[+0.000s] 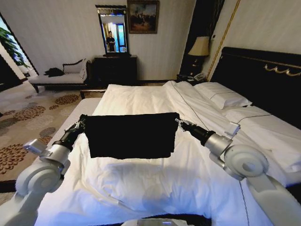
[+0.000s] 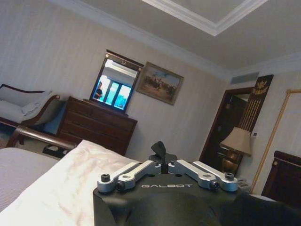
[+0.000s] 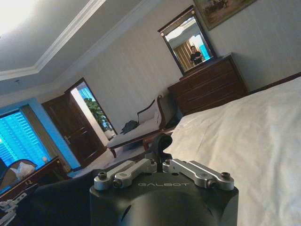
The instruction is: Fold the clothes on the bed.
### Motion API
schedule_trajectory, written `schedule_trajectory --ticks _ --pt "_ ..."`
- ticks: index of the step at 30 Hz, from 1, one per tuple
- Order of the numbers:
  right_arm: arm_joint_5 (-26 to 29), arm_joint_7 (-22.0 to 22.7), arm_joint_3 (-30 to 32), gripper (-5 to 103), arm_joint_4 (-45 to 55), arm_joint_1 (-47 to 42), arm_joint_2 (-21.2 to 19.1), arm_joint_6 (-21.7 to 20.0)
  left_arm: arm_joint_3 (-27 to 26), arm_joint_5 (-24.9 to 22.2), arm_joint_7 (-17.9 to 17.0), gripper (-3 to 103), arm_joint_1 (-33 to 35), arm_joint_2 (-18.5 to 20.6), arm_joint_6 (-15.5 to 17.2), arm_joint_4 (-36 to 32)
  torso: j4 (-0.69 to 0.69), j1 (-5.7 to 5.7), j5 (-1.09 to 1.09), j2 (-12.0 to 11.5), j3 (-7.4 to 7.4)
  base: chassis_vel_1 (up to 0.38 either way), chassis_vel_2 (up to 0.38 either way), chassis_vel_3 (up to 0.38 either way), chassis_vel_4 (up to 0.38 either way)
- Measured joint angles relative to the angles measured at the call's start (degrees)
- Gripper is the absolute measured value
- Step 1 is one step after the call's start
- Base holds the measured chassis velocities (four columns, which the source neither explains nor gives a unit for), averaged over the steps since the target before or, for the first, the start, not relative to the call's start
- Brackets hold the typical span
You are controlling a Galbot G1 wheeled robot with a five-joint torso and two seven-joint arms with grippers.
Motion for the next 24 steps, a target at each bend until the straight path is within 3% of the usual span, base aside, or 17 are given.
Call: schedule_trajectory --ticks 9,13,18,24 --pt "2.48 3.62 5.02 1 3.86 -11.26 2.83 -2.57 -10.68 -2.88 2.62 1 14.44 -3.92 -1.03 -5.16 0.01 0.00 0.00 0.00 0.00 0.000 0.000 0.000 0.000" --pt "1.73 3.95 4.48 1 3.85 -12.81 3.98 -3.02 -11.50 -3.38 2.29 1 16.66 -5.02 -1.03 -5.92 0.00 0.00 0.01 0.00 0.00 0.000 0.000 0.000 0.000" --pt "1.89 4.96 0.16 1 3.17 -10.37 4.68 -3.38 -7.19 -1.35 0.60 1 14.95 -5.31 -0.93 -2.54 0.00 0.00 -0.03 0.00 0.00 0.000 0.000 0.000 0.000" --pt "1.34 4.55 -8.87 1 -8.55 -1.08 5.76 -3.94 2.74 -2.27 -2.85 1 4.47 -3.65 0.40 6.70 -0.02 0.00 0.01 0.00 0.01 0.000 0.000 0.000 0.000"
